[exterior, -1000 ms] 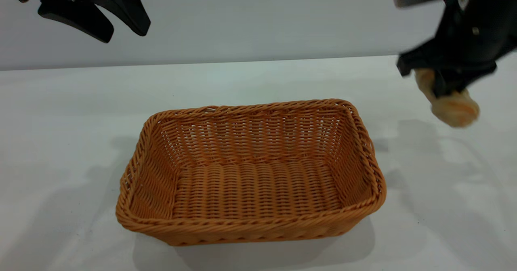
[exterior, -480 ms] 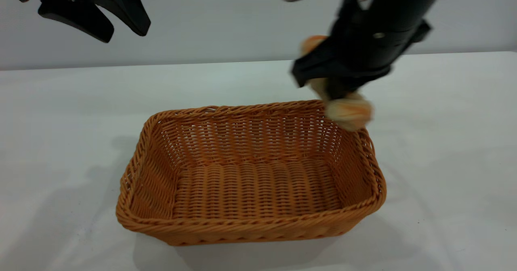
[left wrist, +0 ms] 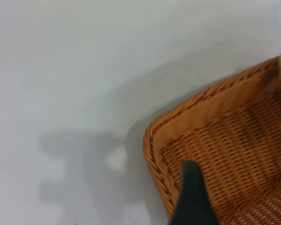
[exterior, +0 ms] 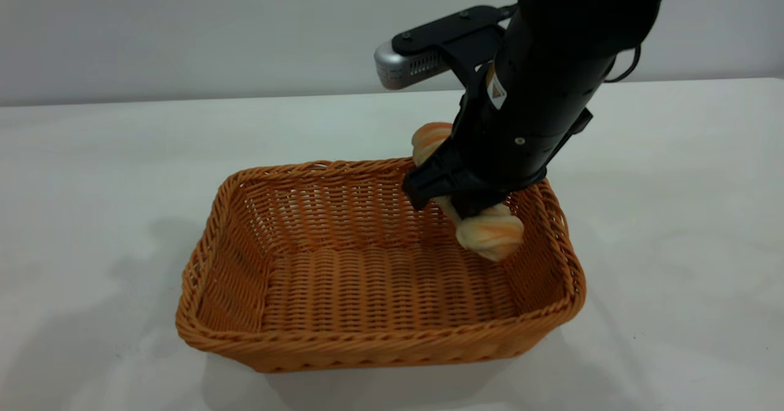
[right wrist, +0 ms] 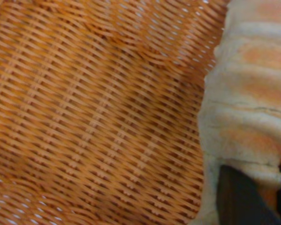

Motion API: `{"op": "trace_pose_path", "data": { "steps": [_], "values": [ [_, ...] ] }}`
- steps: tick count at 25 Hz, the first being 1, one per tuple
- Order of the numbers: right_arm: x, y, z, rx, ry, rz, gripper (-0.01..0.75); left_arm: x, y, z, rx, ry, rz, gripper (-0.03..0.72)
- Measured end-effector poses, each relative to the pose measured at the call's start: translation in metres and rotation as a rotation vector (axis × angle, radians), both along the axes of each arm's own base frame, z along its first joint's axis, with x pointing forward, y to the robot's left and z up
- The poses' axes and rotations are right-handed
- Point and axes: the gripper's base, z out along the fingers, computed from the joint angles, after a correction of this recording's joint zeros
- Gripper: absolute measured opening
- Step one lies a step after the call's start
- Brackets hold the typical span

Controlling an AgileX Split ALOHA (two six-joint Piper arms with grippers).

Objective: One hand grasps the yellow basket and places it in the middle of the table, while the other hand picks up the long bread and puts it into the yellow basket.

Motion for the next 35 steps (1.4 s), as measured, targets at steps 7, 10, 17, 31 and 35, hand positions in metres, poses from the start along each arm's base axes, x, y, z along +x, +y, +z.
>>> {"op": "trace_pose_path", "data": {
  "steps": [7,10,17,31,35],
  "values": [
    [0.0,0.0,0.0,0.003,-0.001,0.001,0.531,-0.021,0.004,0.019,-0.005,-0.026,-0.012,0.571],
    [0.0,0.0,-0.001,-0.004,0.004,-0.001,0.575,-0.032,0.007,0.017,-0.002,-0.017,-0.013,0.571],
    [-0.001,-0.002,-0.002,-0.029,0.013,0.002,0.541,-0.061,0.014,0.011,0.014,-0.003,-0.015,0.571],
    [-0.004,-0.035,0.077,-0.126,-0.12,-0.012,0.363,-0.14,0.034,0.029,0.021,-0.119,-0.028,0.571],
    [-0.004,-0.055,0.097,-0.164,-0.135,-0.069,0.343,-0.166,0.04,0.023,0.021,-0.139,-0.03,0.571]
  ]
}}
